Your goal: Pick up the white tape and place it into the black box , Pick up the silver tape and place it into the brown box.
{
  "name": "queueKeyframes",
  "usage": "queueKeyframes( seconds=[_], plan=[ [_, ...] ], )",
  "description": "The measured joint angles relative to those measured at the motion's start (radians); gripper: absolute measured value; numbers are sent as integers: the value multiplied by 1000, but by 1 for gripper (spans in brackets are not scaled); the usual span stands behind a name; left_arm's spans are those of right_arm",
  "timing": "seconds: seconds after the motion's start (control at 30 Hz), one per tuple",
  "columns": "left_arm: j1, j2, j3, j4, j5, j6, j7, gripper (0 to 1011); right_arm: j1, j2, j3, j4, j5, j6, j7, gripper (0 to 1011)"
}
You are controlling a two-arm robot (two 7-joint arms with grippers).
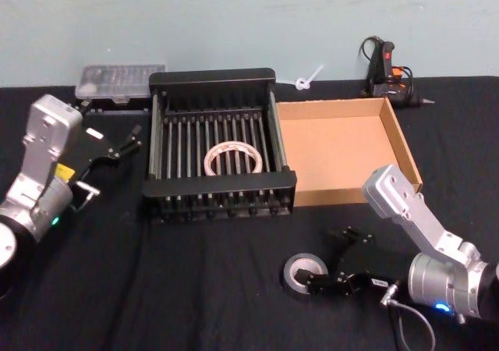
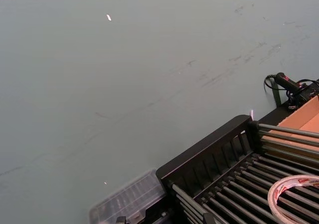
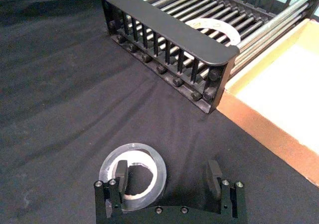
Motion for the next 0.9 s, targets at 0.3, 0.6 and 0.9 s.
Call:
queueKeyframes(
  seconds=[0.3,0.6,0.9],
  plan=[
    [0,0,0,0,0,0,0,1001,6,-5,-3,9,-6,6,-2,1002],
    [0,0,0,0,0,0,0,1002,6,-5,-3,7,-6,6,-2,1002],
    [0,0,0,0,0,0,0,1001,5,-4,-2,7,-6,6,-2,927]
  ],
)
